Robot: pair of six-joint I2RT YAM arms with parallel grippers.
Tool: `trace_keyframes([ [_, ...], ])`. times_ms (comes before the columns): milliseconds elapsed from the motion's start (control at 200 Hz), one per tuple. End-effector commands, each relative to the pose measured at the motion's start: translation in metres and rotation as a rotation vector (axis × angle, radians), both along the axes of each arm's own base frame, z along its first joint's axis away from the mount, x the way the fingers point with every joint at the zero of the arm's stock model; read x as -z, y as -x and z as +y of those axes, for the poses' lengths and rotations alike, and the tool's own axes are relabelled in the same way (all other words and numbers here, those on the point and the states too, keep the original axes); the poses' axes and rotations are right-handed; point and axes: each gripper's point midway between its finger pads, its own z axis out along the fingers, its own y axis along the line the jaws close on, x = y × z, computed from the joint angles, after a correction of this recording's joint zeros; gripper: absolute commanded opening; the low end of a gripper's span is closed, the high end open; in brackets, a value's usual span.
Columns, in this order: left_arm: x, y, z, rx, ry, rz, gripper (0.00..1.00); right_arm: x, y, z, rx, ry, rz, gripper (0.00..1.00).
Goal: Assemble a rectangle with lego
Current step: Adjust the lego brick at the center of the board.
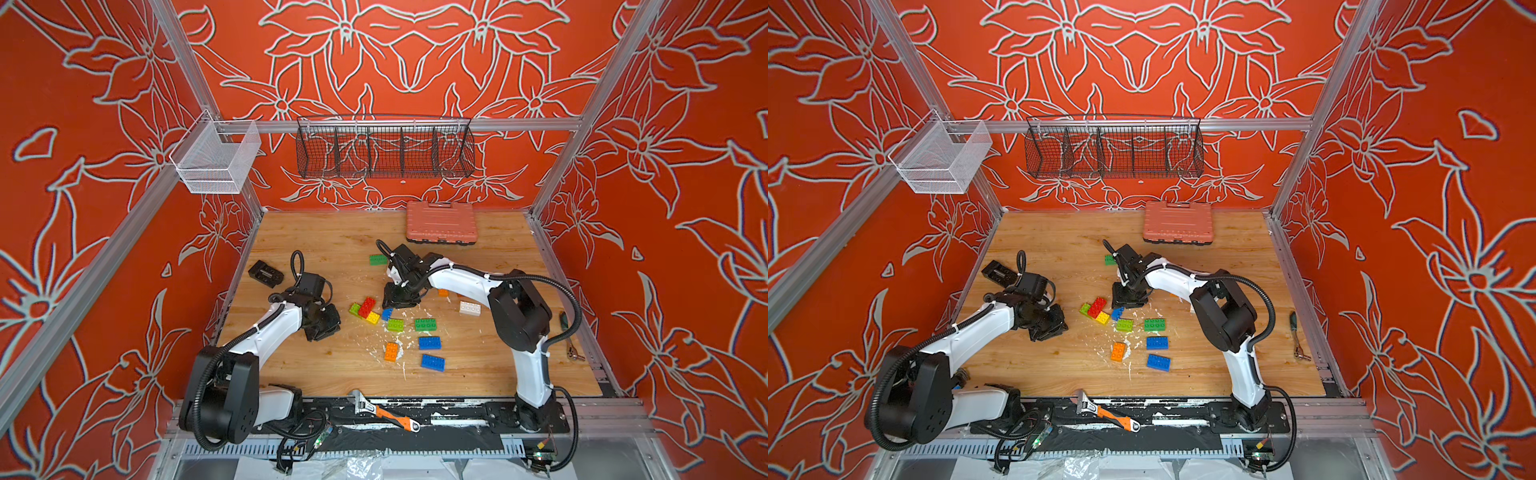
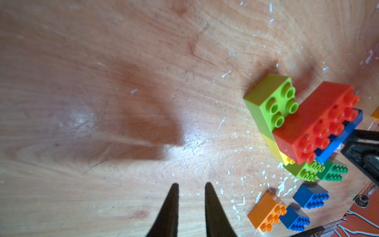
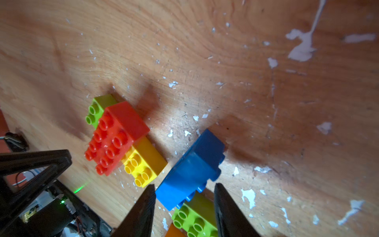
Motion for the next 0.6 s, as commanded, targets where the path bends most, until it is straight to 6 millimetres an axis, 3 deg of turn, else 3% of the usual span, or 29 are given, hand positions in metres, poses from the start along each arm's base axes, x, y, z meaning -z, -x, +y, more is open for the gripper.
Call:
trace_keyframes([
  [0,0.002,0.006,0.002,0.009,-0.013,0.003,0.22,0.012,-0.004,-0.004,0.013,0.074,-0.011,0.43],
  [95,0.003,0.008,0.002,0.008,-0.016,0.004,0.22,0.012,-0.006,-0.003,0.009,0.092,-0.031,0.4],
  [300,0.003,0.008,0.004,0.006,-0.02,0.001,0.22,0.009,-0.012,-0.012,-0.043,0.193,-0.078,0.2],
  [596,0.003,0.008,0.004,0.007,-0.024,0.003,0.22,0.004,-0.021,-0.026,-0.178,0.341,-0.18,0.16],
])
